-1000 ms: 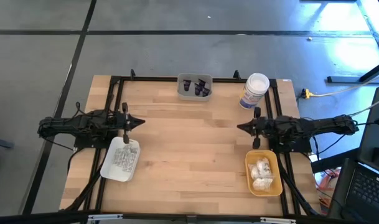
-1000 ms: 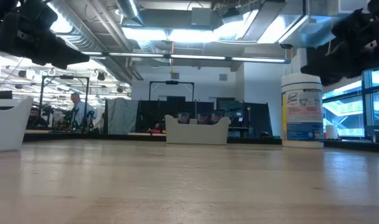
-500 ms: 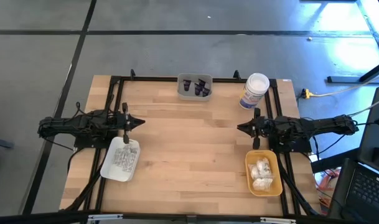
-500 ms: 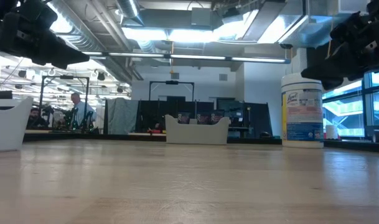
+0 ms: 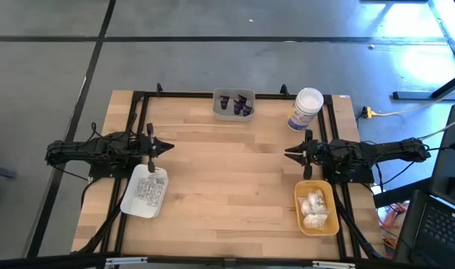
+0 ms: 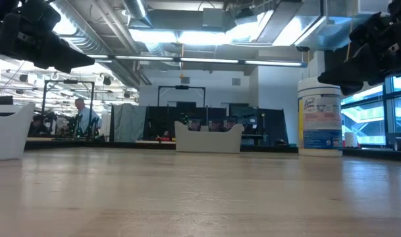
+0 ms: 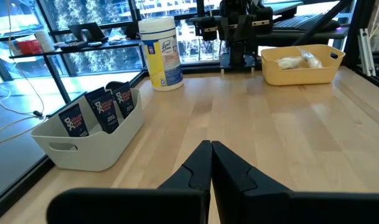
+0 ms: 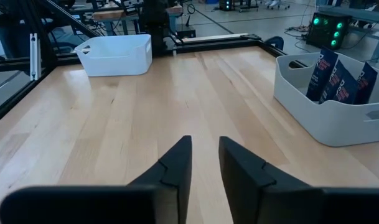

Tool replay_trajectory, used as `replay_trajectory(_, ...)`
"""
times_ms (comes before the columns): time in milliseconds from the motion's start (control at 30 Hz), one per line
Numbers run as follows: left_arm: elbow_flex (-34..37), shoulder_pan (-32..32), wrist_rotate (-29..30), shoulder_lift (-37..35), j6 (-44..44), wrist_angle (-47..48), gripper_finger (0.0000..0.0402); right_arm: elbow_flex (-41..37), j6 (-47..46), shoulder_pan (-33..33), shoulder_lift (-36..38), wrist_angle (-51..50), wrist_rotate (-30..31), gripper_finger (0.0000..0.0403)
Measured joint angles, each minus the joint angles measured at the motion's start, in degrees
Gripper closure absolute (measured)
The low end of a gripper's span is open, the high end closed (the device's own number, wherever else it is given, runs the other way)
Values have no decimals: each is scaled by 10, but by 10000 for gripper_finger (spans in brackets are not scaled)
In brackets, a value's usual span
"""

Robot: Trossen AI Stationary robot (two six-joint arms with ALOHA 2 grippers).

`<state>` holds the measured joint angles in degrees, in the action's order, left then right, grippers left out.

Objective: Pick & Place Travel size toiletries
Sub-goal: Return to Home Position

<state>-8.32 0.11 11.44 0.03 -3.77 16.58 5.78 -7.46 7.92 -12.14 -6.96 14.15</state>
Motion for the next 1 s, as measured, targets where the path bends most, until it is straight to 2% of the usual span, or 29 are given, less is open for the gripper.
replay_trajectory(1000,0,0,0,0,0,0,398,0,0,0,0,0,0,271)
